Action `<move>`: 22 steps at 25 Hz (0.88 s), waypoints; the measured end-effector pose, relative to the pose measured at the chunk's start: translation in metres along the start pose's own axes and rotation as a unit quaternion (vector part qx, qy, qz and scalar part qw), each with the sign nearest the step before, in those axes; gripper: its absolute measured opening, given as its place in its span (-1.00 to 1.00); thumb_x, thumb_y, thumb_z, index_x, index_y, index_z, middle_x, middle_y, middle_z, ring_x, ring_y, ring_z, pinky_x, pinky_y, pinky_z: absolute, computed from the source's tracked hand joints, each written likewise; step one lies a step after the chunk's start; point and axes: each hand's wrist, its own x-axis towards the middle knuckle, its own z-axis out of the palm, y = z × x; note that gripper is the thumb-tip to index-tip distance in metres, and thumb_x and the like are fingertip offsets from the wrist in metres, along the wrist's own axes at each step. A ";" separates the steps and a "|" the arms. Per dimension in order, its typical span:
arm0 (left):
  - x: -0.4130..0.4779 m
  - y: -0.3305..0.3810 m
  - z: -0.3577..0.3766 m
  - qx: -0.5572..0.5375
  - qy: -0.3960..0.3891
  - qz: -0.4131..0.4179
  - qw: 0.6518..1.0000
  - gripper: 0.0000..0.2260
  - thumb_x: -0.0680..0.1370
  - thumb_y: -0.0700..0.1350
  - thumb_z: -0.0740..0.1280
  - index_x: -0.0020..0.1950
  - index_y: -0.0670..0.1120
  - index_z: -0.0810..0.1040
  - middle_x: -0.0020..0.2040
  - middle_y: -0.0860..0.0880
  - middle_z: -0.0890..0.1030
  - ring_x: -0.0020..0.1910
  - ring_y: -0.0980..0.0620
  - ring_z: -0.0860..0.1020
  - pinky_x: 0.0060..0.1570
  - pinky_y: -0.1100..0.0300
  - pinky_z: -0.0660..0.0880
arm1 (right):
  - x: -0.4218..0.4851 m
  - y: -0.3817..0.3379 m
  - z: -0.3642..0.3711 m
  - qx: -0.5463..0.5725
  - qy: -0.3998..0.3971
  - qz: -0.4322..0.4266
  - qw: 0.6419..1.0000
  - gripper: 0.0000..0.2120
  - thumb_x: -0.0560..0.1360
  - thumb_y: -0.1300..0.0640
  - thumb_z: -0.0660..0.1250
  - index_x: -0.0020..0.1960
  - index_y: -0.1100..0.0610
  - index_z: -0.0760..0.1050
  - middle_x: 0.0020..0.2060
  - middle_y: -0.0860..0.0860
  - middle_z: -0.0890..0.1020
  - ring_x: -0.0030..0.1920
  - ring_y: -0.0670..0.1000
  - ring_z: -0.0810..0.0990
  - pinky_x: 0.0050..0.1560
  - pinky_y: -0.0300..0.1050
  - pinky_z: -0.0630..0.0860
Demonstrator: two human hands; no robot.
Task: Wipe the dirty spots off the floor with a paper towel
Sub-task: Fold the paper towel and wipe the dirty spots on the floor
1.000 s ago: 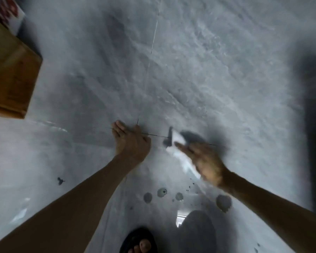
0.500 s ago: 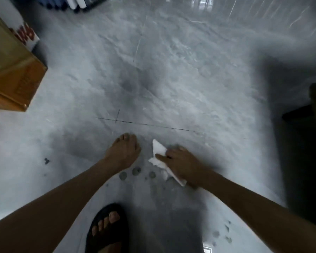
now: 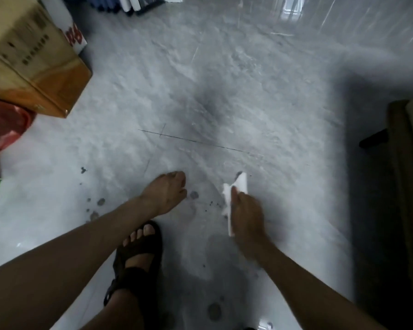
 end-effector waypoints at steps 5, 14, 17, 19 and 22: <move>-0.026 0.004 -0.008 0.003 0.002 -0.044 0.999 -0.72 0.57 -0.05 0.25 0.17 -0.22 0.40 0.14 -0.23 0.54 0.08 -0.18 0.52 0.02 0.10 0.41 | 0.001 0.036 -0.023 -0.111 -0.048 -0.104 0.987 -0.64 0.54 0.22 0.29 0.33 0.23 0.47 0.05 0.22 0.63 -0.04 0.23 0.59 0.01 0.06 0.48; -0.017 -0.003 0.035 0.016 0.013 0.027 0.999 -0.73 0.57 -0.05 0.23 0.19 -0.18 0.40 0.18 -0.16 0.49 0.17 -0.15 0.47 0.20 0.03 0.35 | -0.010 0.062 -0.020 -0.155 0.014 -0.013 0.988 -0.49 0.42 0.30 0.34 0.36 0.32 0.40 -0.03 0.25 0.59 -0.15 0.24 0.55 -0.15 0.03 0.39; -0.018 -0.035 0.031 0.016 0.013 0.062 0.998 -0.73 0.56 -0.07 0.24 0.19 -0.17 0.39 0.18 -0.15 0.46 0.18 -0.14 0.45 0.20 0.07 0.35 | -0.008 0.042 -0.012 -0.188 0.012 0.060 0.980 -0.52 0.49 0.32 0.29 0.39 0.38 0.32 -0.01 0.33 0.57 -0.18 0.27 0.56 -0.18 0.06 0.43; -0.015 -0.060 0.021 0.007 0.015 0.076 0.997 -0.81 0.55 -0.06 0.24 0.10 -0.12 0.39 0.14 -0.14 0.48 0.14 -0.14 0.47 0.11 0.09 0.35 | -0.005 0.020 -0.001 -0.206 0.014 0.105 0.973 -0.53 0.58 0.29 0.15 0.46 0.37 0.19 0.12 0.31 0.53 -0.07 0.26 0.58 -0.10 0.07 0.44; -0.009 -0.093 0.009 0.028 0.010 0.071 0.997 -0.80 0.58 0.00 0.20 0.02 -0.13 0.37 0.09 -0.15 0.48 0.10 -0.14 0.48 0.03 0.11 0.35 | -0.006 -0.024 0.022 -0.200 0.003 0.105 0.974 -0.52 0.63 0.24 0.04 0.52 0.30 0.08 0.27 0.22 0.47 0.06 0.21 0.56 0.03 0.04 0.44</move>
